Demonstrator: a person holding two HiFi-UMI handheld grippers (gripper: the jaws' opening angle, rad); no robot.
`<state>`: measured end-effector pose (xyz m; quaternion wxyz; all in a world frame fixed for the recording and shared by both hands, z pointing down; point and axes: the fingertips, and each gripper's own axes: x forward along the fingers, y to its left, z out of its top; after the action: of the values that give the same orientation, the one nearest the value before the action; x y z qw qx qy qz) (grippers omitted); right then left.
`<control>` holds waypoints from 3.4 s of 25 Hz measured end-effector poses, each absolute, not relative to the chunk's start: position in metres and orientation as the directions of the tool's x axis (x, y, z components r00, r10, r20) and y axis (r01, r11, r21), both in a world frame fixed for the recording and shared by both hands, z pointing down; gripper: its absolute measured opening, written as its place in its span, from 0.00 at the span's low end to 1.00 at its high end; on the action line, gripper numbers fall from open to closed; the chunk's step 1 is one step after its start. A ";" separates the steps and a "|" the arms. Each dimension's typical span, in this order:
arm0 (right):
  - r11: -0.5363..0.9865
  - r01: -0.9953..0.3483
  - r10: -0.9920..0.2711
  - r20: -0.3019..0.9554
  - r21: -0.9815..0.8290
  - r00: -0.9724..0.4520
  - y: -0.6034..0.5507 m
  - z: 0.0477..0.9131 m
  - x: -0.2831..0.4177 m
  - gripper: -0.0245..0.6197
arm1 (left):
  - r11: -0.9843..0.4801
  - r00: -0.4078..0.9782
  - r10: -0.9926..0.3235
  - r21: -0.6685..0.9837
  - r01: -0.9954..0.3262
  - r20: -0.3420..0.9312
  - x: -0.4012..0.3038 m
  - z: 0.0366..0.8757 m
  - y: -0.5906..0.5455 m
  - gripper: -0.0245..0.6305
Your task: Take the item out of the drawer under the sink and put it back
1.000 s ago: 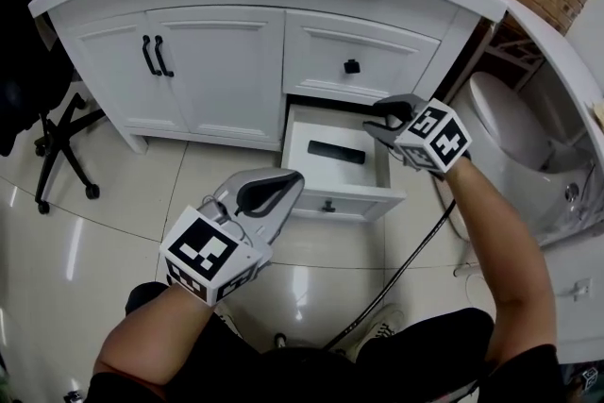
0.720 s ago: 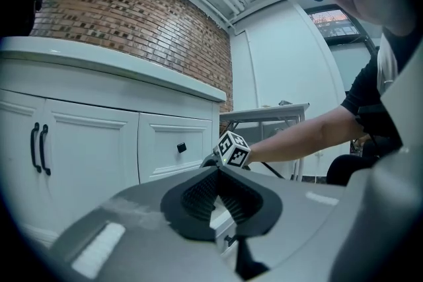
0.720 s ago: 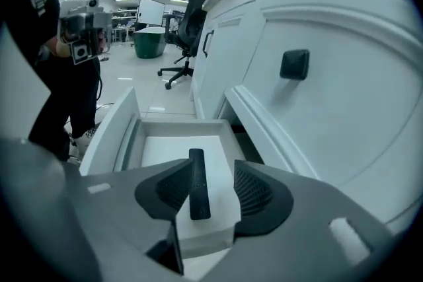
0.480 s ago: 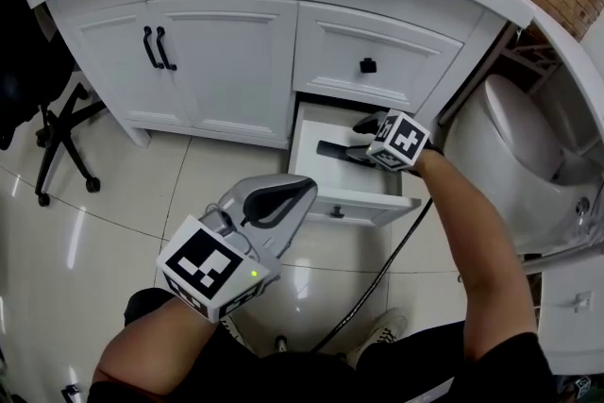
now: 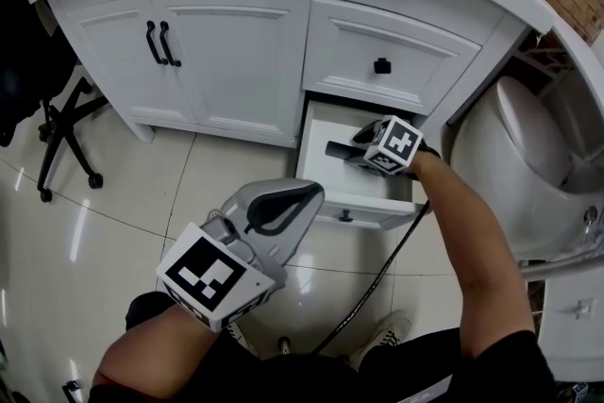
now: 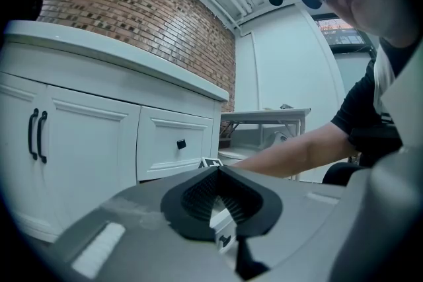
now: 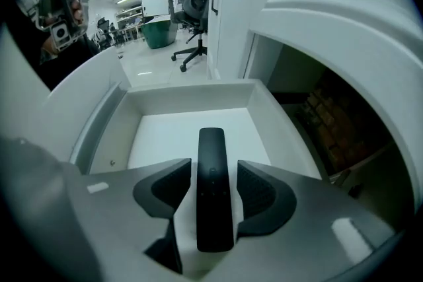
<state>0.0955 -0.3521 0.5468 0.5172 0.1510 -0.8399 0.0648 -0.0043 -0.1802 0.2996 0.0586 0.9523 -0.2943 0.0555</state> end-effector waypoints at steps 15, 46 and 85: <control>0.913 -0.399 -0.106 0.900 -0.079 -0.422 -0.356 0.564 0.096 0.35 | -0.820 0.820 -0.549 0.085 -0.566 0.163 0.001 0.307 -0.182 0.05; 0.765 -0.610 -0.616 0.514 0.208 -0.597 -0.267 0.332 0.090 0.30 | -0.822 0.822 -0.561 0.049 -0.567 0.101 -0.013 0.292 -0.168 0.05; 0.626 -0.773 -0.768 0.250 0.101 -0.589 -0.157 0.295 0.126 0.30 | -0.833 0.827 -0.551 -0.009 -0.554 0.111 0.009 0.299 -0.170 0.04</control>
<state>0.1261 -0.1573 0.2945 0.1359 0.4324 -0.8914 0.0094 0.0087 -0.1696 0.2995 0.0116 0.9557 -0.2889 0.0546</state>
